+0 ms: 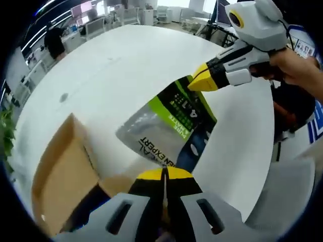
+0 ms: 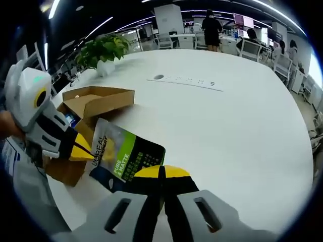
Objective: Operate the shoe box by opening the lid, removing the specified soft item, and placing it in the target area until the item is outside and the box remains undamaged.
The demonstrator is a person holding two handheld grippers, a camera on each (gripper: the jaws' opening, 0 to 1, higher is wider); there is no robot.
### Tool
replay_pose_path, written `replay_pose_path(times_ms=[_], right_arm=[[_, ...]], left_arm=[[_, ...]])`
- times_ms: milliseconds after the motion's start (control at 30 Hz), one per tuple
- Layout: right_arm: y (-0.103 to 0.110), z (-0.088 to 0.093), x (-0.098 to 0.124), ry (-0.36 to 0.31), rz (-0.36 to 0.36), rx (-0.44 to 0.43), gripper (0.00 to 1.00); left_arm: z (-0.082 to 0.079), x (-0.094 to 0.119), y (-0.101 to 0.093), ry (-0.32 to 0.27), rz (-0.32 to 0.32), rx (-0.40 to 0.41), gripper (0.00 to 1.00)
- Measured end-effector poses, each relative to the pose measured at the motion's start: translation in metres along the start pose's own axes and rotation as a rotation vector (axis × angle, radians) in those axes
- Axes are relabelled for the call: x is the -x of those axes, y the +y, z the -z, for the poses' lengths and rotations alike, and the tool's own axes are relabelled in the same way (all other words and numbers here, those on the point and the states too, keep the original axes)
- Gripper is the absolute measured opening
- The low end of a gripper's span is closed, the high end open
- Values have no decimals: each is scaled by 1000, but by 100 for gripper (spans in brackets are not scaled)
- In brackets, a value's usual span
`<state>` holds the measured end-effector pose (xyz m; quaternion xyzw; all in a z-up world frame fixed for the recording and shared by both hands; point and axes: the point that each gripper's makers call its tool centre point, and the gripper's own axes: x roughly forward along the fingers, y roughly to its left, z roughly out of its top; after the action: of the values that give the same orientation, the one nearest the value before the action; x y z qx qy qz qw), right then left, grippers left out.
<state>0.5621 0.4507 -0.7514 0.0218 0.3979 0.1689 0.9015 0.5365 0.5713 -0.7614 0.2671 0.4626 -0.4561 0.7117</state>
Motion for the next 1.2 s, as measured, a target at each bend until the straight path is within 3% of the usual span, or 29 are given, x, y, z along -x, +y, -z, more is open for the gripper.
replay_pose_path(times_ms=[533, 1200], right_arm=[[-10, 11, -19, 20, 0, -23, 0], [-22, 20, -32, 45, -3, -19, 0]], left_arm=[[8, -28, 0, 149, -20, -115, 0], [8, -33, 7, 166, -45, -203, 0]])
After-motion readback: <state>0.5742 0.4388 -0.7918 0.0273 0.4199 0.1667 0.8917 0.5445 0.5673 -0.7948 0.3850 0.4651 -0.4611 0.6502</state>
